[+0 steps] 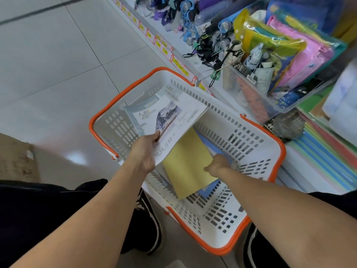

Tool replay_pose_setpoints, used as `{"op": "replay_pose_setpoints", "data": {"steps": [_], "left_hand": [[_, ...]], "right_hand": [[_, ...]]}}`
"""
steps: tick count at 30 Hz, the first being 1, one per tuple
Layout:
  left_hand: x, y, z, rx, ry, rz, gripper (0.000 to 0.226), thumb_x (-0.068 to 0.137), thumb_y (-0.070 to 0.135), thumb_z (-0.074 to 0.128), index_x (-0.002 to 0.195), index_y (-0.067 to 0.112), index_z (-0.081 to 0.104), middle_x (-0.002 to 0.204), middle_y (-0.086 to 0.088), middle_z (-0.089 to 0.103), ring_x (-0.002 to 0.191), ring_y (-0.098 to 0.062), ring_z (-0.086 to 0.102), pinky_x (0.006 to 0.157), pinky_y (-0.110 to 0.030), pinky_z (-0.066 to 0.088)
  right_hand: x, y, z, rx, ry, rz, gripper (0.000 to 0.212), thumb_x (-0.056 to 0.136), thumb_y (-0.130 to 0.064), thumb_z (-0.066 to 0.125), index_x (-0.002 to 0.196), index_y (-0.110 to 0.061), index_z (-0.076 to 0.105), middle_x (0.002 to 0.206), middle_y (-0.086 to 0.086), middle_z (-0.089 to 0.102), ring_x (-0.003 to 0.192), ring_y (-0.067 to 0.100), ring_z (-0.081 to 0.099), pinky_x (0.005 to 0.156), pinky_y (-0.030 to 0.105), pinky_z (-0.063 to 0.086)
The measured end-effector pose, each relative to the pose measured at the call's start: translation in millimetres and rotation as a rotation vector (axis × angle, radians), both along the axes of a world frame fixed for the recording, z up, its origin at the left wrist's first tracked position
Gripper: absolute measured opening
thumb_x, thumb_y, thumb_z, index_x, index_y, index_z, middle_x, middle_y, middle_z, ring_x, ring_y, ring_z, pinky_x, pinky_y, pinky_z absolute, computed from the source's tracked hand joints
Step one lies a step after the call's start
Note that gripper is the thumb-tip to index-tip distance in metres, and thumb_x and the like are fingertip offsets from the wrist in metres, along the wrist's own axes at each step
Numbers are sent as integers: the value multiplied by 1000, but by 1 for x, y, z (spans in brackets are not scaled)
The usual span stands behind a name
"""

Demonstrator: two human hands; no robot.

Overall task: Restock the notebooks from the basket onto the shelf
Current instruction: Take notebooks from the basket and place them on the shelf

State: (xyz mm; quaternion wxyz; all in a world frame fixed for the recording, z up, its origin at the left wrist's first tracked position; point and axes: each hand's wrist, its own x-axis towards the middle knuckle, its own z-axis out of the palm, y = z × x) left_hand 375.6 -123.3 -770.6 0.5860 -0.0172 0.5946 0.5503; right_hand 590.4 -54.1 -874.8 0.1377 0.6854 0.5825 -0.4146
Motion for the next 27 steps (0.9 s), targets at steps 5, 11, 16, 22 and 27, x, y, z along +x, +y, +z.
{"op": "replay_pose_setpoints", "data": {"steps": [5,11,16,22,27], "left_hand": [[2,-7,12,69,-134,-1,22,97,10,52,116,2,62,86,-8,74,61,-17,71,50,-25,57],[13,-5,62,171,-181,-94,22,98,11,52,117,2,60,73,-7,73,52,-17,69,43,-23,54],[16,26,158,316,-144,-191,21,93,11,58,112,3,64,85,-11,75,60,-21,73,44,-27,56],[18,72,262,422,113,-292,17,88,24,66,96,9,68,72,-9,73,49,-19,68,41,-26,54],[39,111,304,589,415,-258,37,79,26,78,111,14,66,93,-14,76,73,-32,74,60,-40,58]], "right_hand": [[14,10,47,-266,458,-224,48,100,-20,57,146,-21,44,133,4,59,116,23,58,85,44,59],[22,38,148,-143,731,-309,68,98,-11,59,156,-15,24,160,1,26,143,33,31,60,39,61],[45,63,266,-39,912,-173,42,101,-12,54,141,-15,46,118,12,67,92,29,70,63,43,60],[82,68,365,232,1214,-250,29,104,-23,48,128,-37,56,112,4,73,87,27,74,66,49,61],[93,68,407,412,1502,-338,29,106,-24,42,129,-37,53,116,1,72,81,25,74,51,37,59]]}}
